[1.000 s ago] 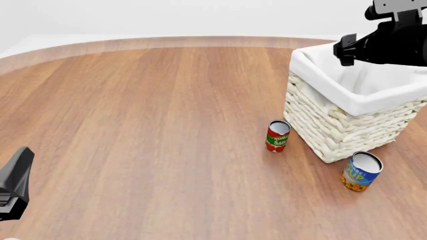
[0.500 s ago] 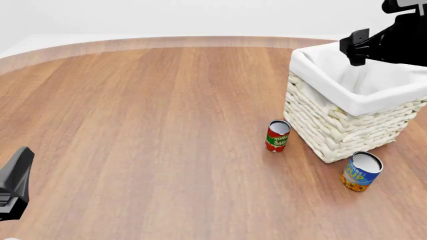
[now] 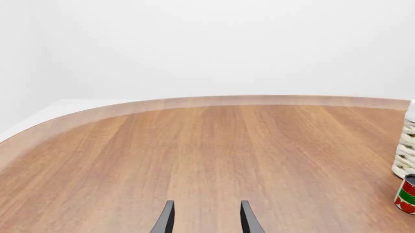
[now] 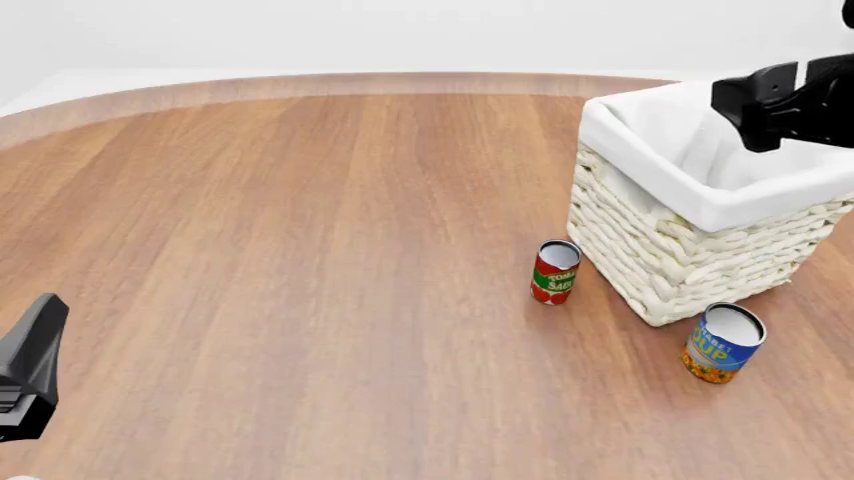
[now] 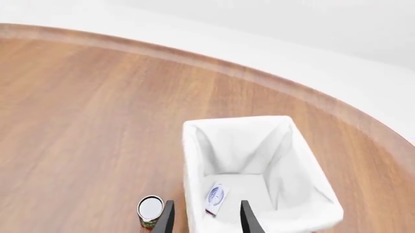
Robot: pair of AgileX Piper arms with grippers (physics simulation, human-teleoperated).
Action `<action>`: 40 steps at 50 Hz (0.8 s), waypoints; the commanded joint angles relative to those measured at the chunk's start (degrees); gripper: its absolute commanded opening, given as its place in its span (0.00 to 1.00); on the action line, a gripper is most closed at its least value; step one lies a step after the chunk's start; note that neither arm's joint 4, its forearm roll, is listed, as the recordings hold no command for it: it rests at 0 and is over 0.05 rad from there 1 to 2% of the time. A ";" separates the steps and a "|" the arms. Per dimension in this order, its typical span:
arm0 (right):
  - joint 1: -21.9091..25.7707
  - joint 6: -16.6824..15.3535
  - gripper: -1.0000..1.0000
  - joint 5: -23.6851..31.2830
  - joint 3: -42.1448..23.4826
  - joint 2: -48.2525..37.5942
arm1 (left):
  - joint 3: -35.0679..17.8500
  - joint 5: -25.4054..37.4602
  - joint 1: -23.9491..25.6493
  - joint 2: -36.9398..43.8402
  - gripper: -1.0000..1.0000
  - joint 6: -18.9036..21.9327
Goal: Pick up the alphabet soup and the cream cheese box, and put them in the basket.
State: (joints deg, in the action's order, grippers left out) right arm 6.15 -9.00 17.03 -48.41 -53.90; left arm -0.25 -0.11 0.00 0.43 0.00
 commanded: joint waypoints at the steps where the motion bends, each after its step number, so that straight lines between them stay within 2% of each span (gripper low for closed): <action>1: 1.62 0.60 1.00 2.69 2.42 6.56 | 0.00 0.00 0.00 0.00 1.00 0.00; 9: 2.45 1.40 1.00 6.93 2.80 9.31 | 0.00 0.00 0.00 0.00 1.00 0.00; 11: 2.45 2.80 1.00 8.15 3.07 8.84 | 0.00 0.00 0.00 0.00 1.00 0.00; 14: 1.76 2.02 1.00 9.65 2.92 9.73 | 0.00 0.00 0.00 0.00 1.00 0.00; 21: -0.10 3.05 1.00 12.77 3.95 12.08 | 0.00 0.00 0.00 0.00 1.00 0.00; 40: -0.33 4.72 1.00 19.13 8.38 19.75 | 0.00 0.00 0.00 0.00 1.00 0.00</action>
State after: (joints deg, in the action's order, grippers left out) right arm 6.07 -5.11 33.21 -41.93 -37.49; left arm -0.25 -0.11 0.00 0.43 0.00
